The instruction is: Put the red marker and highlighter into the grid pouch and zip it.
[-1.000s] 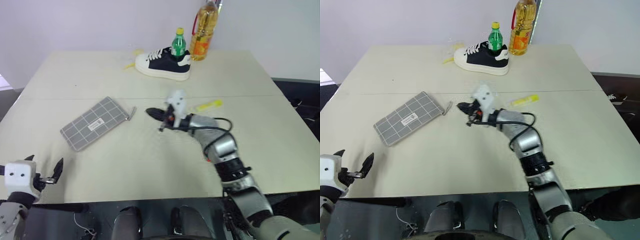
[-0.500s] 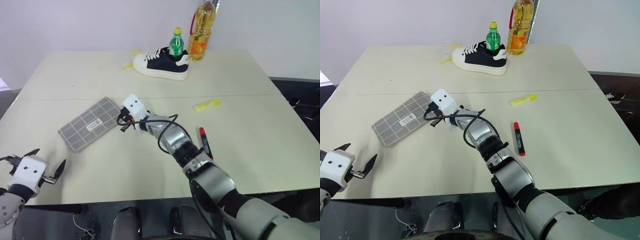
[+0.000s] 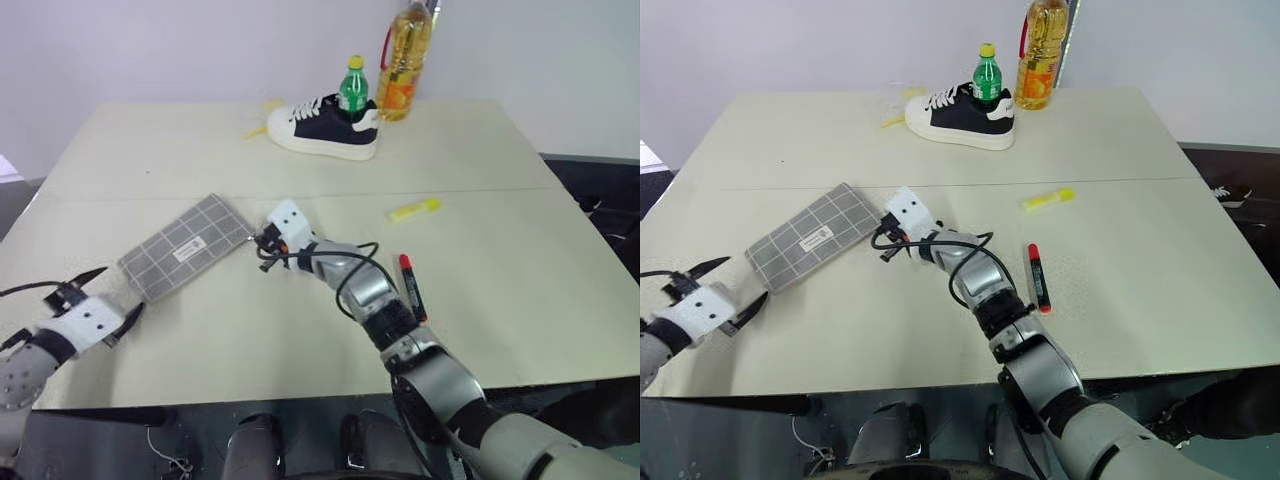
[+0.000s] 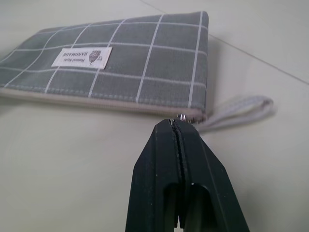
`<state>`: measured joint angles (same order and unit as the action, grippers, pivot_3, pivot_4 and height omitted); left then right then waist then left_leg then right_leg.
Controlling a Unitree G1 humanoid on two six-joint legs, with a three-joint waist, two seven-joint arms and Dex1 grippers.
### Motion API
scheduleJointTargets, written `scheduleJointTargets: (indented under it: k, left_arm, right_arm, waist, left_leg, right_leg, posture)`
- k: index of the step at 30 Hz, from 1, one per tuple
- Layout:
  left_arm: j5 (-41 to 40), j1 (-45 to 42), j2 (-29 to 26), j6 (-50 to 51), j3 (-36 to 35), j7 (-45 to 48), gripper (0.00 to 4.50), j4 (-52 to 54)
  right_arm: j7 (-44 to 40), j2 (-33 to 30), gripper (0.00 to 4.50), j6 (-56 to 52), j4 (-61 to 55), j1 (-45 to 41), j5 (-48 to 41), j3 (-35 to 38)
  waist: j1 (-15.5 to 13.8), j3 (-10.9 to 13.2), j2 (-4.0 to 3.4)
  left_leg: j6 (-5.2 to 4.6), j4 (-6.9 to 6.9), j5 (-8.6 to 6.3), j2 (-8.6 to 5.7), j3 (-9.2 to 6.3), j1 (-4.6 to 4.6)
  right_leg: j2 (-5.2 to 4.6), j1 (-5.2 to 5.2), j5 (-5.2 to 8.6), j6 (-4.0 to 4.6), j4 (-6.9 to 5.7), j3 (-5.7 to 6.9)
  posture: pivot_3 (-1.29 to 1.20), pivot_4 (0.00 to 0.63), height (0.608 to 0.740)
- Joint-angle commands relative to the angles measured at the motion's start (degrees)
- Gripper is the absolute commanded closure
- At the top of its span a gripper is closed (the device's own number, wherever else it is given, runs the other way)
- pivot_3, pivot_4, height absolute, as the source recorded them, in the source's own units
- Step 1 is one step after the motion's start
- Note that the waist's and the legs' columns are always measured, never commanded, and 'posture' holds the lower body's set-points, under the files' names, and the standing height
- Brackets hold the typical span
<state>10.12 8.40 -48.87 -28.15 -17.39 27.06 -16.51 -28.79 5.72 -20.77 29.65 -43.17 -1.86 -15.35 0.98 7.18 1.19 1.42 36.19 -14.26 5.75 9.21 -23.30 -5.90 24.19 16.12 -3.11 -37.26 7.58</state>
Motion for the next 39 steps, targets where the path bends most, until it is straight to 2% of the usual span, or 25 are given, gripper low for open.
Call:
scheduleJointTargets:
  k: [1,9,12,18,19,22,26,29,35,39]
  left_arm:
    - [3.44,-2.71,-1.57,-5.26,4.95,0.25,0.00,-7.13]
    - [5.39,-10.92,-2.58,-14.51,11.76,0.38,0.00,-18.37]
    - [4.61,-13.32,-1.71,-17.79,13.08,0.33,0.89,-20.54]
    - [0.13,-14.43,-0.08,-20.10,14.31,2.22,4.14,-18.77]
    - [-0.92,-14.14,0.17,-19.77,14.35,2.93,4.44,-18.11]
    - [-4.44,-12.48,1.28,-17.24,14.23,5.22,4.44,-14.61]
    - [-14.33,-5.86,3.56,-3.41,12.67,8.71,4.44,2.03]
    - [-20.03,-0.63,4.24,7.37,11.13,9.71,4.50,15.28]
    - [-27.10,6.60,5.04,22.60,7.18,9.13,4.50,32.62]
    - [-28.53,8.16,5.73,27.02,5.73,9.46,4.50,37.25]
  right_arm:
    - [-0.08,-0.53,4.48,-2.39,-6.83,0.75,-0.31,0.14]
    - [1.10,-1.82,4.48,-6.02,-12.43,3.23,-0.72,0.75]
    - [1.13,-2.45,4.50,-7.01,-14.81,4.42,-0.86,0.64]
    - [-0.28,-4.87,4.50,-8.40,-20.07,7.40,-0.96,-0.41]
    - [-0.50,-5.09,4.50,-8.53,-20.70,7.67,-1.22,-0.32]
    - [-1.19,-5.93,4.50,-8.83,-22.75,8.14,-2.26,0.64]
    - [-4.38,-10.13,4.50,-8.09,-25.18,7.57,-4.44,3.42]
    - [-8.27,-14.60,3.57,-7.54,-26.46,6.78,-5.52,4.11]
    - [-15.46,-22.46,0.47,-5.31,-28.37,6.23,-4.98,1.67]
    - [-17.45,-23.36,0.47,-5.07,-28.29,6.47,-5.17,0.68]
  waist:
    - [0.10,-0.02,-0.03]
    - [-0.26,-0.17,-0.27]
    - [-0.28,-0.20,-0.30]
    - [-0.16,-0.22,-0.27]
    - [-0.03,-0.22,-0.28]
    - [0.19,-0.23,-0.27]
    - [0.33,-0.23,-0.27]
    - [0.20,-0.21,-0.21]
    - [0.31,-0.19,-0.20]
    - [0.29,-0.25,-0.11]
  left_leg:
    - [0.01,0.00,0.00,0.00,0.00,0.01]
    - [0.00,0.02,0.01,-0.06,0.04,0.03]
    - [0.00,0.03,0.01,-0.10,0.04,0.03]
    - [0.00,0.04,0.01,-0.11,0.03,0.00]
    - [0.00,0.04,0.01,-0.11,0.04,0.00]
    - [0.00,0.02,0.01,-0.11,0.05,0.00]
    - [-0.01,0.02,0.02,-0.10,0.06,-0.01]
    - [-0.01,0.03,0.01,-0.06,0.03,-0.02]
    - [-0.01,0.00,0.01,-0.05,-0.03,0.03]
    - [-0.01,-0.01,0.01,-0.06,-0.03,0.03]
  right_leg:
    - [0.00,-0.01,0.00,0.00,-0.01,0.00]
    - [0.00,-0.04,0.00,-0.01,-0.04,0.02]
    - [0.00,-0.05,0.00,-0.01,-0.03,0.02]
    - [0.00,-0.06,0.00,-0.01,-0.02,0.05]
    - [0.00,-0.07,0.00,-0.02,-0.02,0.04]
    - [0.02,-0.15,0.00,-0.02,-0.04,0.05]
    - [0.02,-0.26,0.00,-0.03,-0.03,0.04]
    - [0.01,-0.30,0.00,-0.04,0.02,0.04]
    - [0.06,-0.34,0.01,-0.03,0.04,0.05]
    - [0.12,-0.33,0.01,-0.03,0.06,0.05]
  posture:
    - [0.00,0.150,0.705]
    - [0.00,0.150,0.705]
    - [0.00,0.150,0.705]
    - [0.00,0.150,0.705]
    - [0.00,0.150,0.705]
    - [0.00,0.150,0.705]
    - [0.00,0.150,0.705]
    - [0.00,0.150,0.705]
    - [0.00,0.150,0.705]
    - [0.00,0.150,0.705]
